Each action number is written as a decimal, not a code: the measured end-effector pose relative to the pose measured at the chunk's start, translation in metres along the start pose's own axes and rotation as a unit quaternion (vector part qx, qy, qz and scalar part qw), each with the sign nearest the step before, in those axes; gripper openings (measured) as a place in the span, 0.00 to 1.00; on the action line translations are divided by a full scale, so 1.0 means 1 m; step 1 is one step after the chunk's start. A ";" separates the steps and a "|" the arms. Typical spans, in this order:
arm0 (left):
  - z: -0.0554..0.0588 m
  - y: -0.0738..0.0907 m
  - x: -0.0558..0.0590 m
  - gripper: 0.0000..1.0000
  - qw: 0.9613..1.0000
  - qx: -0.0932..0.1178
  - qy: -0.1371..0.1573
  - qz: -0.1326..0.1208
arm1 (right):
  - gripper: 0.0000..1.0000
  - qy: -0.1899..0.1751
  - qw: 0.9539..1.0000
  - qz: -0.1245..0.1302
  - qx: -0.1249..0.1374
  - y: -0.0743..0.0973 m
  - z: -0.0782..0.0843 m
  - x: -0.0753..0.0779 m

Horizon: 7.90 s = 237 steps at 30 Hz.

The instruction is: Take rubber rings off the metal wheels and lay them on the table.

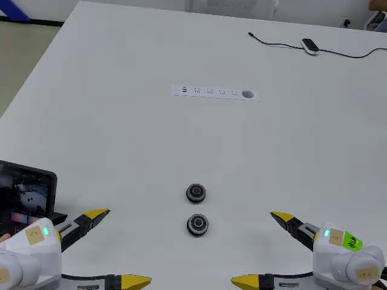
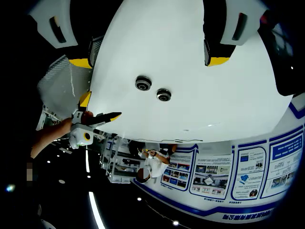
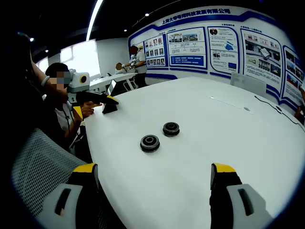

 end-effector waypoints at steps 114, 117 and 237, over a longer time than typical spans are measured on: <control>-0.020 -0.121 0.016 0.20 0.975 -0.091 -0.150 0.134 | 0.68 -0.310 0.947 -0.082 -0.021 -0.075 -0.017 -0.027; -0.018 -0.125 0.016 0.20 0.973 -0.098 -0.154 0.137 | 0.68 -0.313 0.946 -0.083 -0.023 -0.076 -0.017 -0.027; 0.001 -0.145 0.022 0.11 0.934 -0.171 -0.236 0.206 | 0.68 -0.346 0.922 -0.144 -0.102 -0.089 -0.019 -0.034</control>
Point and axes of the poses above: the centre of the closed fingertips' face, and the gripper's own axes: y roughly backward along the fingers, x roughly to its right, z roughly out of its underside, the point moved 1 cm from there along y, roughly backward along the fingers, and after that the axes turned 12 degrees about -y, right-handed, at the moved point
